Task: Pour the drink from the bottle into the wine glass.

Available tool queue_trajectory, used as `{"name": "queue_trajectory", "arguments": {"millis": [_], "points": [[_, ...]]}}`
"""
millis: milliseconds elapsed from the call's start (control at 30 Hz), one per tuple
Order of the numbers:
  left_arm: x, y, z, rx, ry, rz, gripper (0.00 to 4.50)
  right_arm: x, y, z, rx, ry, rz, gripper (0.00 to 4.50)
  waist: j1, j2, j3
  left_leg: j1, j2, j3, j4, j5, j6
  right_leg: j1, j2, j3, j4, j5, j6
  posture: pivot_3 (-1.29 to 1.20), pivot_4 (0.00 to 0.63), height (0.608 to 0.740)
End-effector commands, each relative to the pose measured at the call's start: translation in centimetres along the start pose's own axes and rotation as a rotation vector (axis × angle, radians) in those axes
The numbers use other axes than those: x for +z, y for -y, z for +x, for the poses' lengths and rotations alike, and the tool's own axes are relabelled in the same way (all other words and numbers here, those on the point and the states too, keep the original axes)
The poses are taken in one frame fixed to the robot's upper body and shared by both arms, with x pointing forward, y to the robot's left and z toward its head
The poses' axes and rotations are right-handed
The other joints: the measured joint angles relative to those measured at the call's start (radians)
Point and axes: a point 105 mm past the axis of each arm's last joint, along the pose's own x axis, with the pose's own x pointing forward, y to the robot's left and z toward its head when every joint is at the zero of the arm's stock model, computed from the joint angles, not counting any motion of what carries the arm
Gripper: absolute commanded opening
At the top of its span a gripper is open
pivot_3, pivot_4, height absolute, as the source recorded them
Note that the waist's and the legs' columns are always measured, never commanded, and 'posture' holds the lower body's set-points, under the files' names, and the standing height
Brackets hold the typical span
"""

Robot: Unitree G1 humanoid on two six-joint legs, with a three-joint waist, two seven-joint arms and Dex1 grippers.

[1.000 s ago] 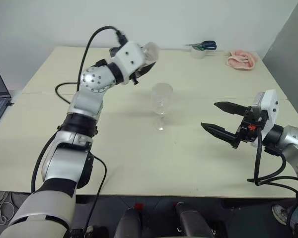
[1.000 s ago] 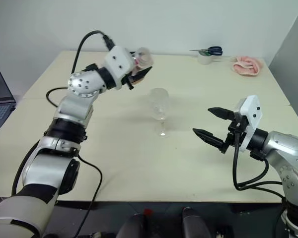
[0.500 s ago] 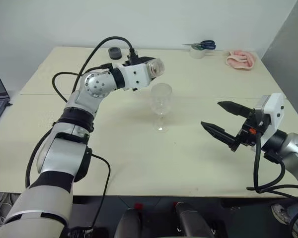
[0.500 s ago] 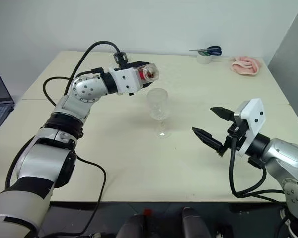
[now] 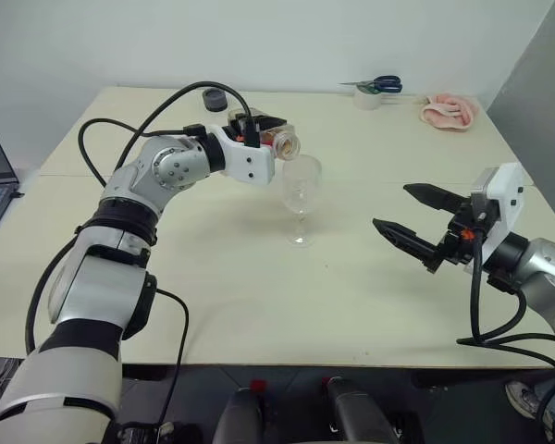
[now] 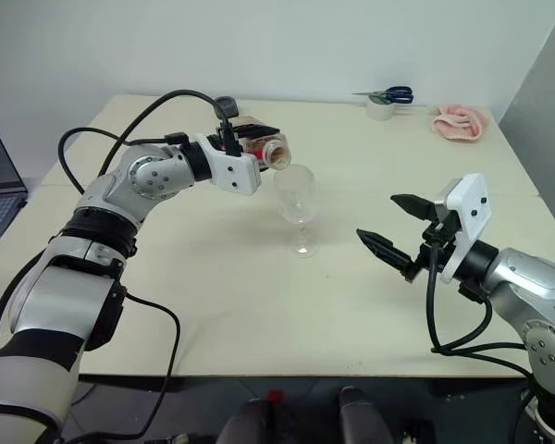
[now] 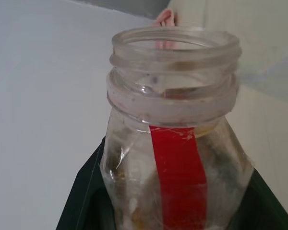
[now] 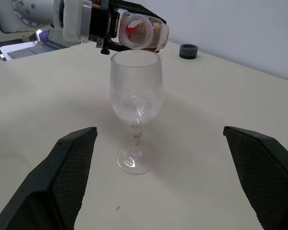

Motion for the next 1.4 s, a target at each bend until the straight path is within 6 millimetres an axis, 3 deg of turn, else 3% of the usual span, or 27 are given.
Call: {"name": "queue_trajectory", "arguments": {"millis": [33, 1400], "points": [[0.6, -3.0, 0.0, 0.086, 0.020, 0.080, 1.77, 1.0, -0.1, 0.1, 0.005, 0.030, -0.031, 4.50, 0.001, 0.000, 0.000, 0.000, 0.000, 0.000, 0.000, 0.000, 0.000, 0.000, 0.000, 0.000, 0.000, 0.000, 0.000, 0.00, 0.150, 0.740], [0.4, -4.4, 0.3, 0.095, 0.007, 0.242, 1.77, 1.3, -0.1, 0.7, 0.005, 0.031, -0.040, 4.50, 0.000, 0.000, 0.000, 0.000, 0.000, 0.000, 0.002, 0.000, 0.000, 0.000, 0.000, 0.000, 0.002, 0.001, -0.001, 0.00, 0.150, 0.740]]}}
